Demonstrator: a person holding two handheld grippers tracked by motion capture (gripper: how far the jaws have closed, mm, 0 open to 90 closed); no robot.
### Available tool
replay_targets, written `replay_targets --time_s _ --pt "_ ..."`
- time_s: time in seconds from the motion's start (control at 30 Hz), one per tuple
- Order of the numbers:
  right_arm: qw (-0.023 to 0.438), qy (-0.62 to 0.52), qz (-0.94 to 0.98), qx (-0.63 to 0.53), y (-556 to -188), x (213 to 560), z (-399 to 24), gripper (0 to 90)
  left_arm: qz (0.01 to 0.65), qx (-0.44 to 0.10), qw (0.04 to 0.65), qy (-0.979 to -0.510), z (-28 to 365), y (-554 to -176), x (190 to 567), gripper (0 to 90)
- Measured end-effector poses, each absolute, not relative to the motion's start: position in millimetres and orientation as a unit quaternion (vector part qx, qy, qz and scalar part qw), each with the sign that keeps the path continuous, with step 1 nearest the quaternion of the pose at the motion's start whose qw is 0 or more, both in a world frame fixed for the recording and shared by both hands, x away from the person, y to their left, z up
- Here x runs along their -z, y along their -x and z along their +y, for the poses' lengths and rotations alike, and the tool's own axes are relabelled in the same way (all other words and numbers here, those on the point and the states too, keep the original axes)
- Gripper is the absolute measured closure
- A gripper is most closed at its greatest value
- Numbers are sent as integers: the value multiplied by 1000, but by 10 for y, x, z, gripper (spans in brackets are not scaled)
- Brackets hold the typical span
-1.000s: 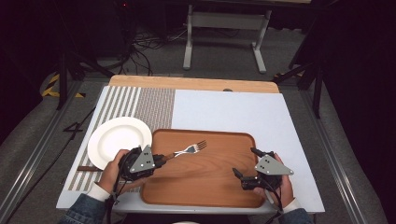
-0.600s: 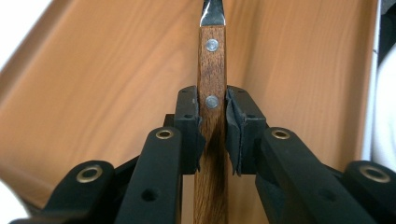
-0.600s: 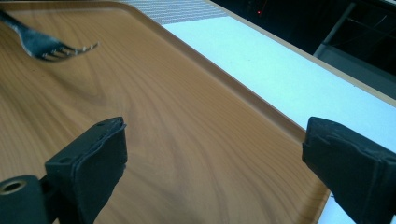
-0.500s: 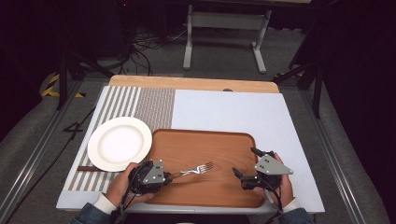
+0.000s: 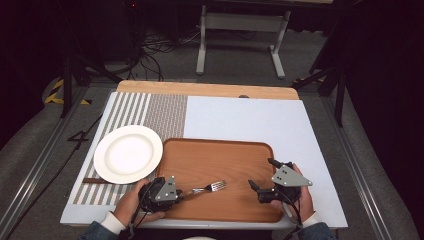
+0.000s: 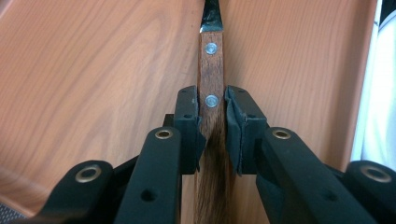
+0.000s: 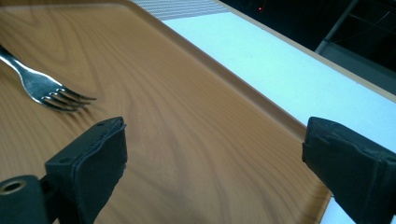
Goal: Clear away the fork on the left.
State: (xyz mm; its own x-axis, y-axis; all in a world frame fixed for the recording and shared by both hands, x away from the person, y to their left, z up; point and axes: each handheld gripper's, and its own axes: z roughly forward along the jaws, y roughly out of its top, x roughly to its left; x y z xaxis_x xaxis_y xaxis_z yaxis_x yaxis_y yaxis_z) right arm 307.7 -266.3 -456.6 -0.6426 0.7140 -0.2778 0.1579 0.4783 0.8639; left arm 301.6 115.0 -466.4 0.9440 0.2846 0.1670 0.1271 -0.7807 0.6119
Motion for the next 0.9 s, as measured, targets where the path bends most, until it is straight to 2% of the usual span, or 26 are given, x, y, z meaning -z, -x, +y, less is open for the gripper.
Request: replay_targets --time_s 0.3,0.4,0.6,0.67,0.77,0.9 --pt "319 -271 801 -428 -3083 4574 -2625 73 104 -118 330 -931 1202 -2962 4561 750" --pt "321 -270 800 -430 -3073 4567 -2638 73 102 -108 335 -930 1212 -2982 4571 686" --pt "322 -272 799 -429 -3070 4565 -2643 73 95 -112 363 -920 1223 -2983 4531 715" --pt "325 -271 798 -429 -3069 4562 -2644 73 79 -113 380 -915 1220 -2985 4495 760" --pt "326 -274 796 -431 -3073 4558 -2650 73 56 -114 390 -912 1186 -3004 4438 876" --pt "328 -280 794 -428 -3078 4559 -2652 72 24 -112 374 -920 1077 -3052 4423 899"
